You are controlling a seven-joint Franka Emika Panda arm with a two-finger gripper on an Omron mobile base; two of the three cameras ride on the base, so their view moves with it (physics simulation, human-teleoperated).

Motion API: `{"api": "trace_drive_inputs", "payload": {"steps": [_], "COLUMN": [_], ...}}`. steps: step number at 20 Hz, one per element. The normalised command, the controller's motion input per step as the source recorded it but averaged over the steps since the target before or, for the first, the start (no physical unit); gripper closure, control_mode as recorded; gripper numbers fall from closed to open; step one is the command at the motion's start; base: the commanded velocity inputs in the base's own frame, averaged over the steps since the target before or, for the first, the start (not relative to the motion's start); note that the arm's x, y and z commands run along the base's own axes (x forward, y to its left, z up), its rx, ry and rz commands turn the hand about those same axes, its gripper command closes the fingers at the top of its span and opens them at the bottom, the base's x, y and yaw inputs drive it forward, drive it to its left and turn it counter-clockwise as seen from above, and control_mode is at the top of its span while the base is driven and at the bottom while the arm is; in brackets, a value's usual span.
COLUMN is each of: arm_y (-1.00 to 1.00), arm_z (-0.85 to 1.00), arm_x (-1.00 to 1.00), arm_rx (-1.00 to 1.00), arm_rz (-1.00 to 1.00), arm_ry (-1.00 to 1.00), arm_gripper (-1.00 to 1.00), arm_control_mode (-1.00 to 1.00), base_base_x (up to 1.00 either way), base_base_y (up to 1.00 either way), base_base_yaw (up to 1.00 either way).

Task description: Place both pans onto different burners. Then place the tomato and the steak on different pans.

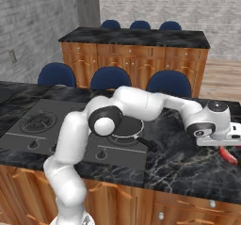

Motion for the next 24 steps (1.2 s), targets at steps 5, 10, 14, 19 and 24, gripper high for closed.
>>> {"api": "trace_drive_inputs", "payload": {"steps": [5,10,14,19,24], "arm_y": [0.94,0.63,0.37,0.37,0.40], "arm_z": [0.30,0.46,0.74,0.47,0.50], "arm_x": [0.00,0.03,0.12,0.22,0.15], "arm_rx": [-0.12,-0.01,0.00,0.04,0.17], "arm_rz": [0.00,0.00,0.01,0.09,0.11], "arm_ry": [0.00,0.00,-0.03,0.01,0.05], "arm_gripper": [1.00,1.00,1.00,1.00,1.00], "arm_control_mode": [-1.00,-1.00,-1.00,-1.00,-1.00], "base_base_x": [0.00,0.00,0.00,0.00,0.00], "base_base_y": [0.00,0.00,0.00,0.00,0.00], "base_base_yaw": [0.00,0.00,0.00,0.00,0.00]}}
